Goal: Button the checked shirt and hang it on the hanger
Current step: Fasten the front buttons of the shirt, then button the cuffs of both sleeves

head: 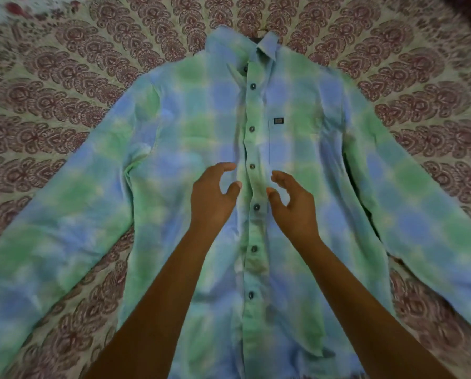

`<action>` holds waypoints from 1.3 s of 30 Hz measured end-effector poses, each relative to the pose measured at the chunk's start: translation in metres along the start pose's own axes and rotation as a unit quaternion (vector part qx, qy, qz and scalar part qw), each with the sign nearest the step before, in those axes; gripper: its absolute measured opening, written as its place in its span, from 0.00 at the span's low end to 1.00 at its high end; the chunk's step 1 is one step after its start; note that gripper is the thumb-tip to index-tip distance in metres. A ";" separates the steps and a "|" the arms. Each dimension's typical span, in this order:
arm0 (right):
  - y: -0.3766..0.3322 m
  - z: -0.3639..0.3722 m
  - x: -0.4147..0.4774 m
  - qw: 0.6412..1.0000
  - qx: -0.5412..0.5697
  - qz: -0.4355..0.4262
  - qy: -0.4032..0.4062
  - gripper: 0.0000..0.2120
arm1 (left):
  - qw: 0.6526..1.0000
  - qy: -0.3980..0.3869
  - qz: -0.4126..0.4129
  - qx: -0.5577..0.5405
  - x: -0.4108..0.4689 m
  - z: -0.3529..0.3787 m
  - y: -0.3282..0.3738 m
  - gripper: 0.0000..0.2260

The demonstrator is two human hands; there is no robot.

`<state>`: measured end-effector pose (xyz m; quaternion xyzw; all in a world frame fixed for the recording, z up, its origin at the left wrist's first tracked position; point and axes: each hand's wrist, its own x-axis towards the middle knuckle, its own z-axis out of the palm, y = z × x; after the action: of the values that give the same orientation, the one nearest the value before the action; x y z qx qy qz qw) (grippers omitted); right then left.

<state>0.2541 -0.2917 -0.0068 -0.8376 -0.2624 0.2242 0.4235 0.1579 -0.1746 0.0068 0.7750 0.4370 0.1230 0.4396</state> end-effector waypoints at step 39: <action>0.257 -0.316 -0.238 0.964 -0.034 0.225 0.141 0.20 | 0.860 -0.362 0.238 0.270 -0.236 0.342 0.179 0.23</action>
<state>0.3258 -0.7578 -0.0116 -0.9121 -0.0127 0.1843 0.3660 0.3174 -0.5978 -0.0056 0.9335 0.0658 -0.1883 0.2981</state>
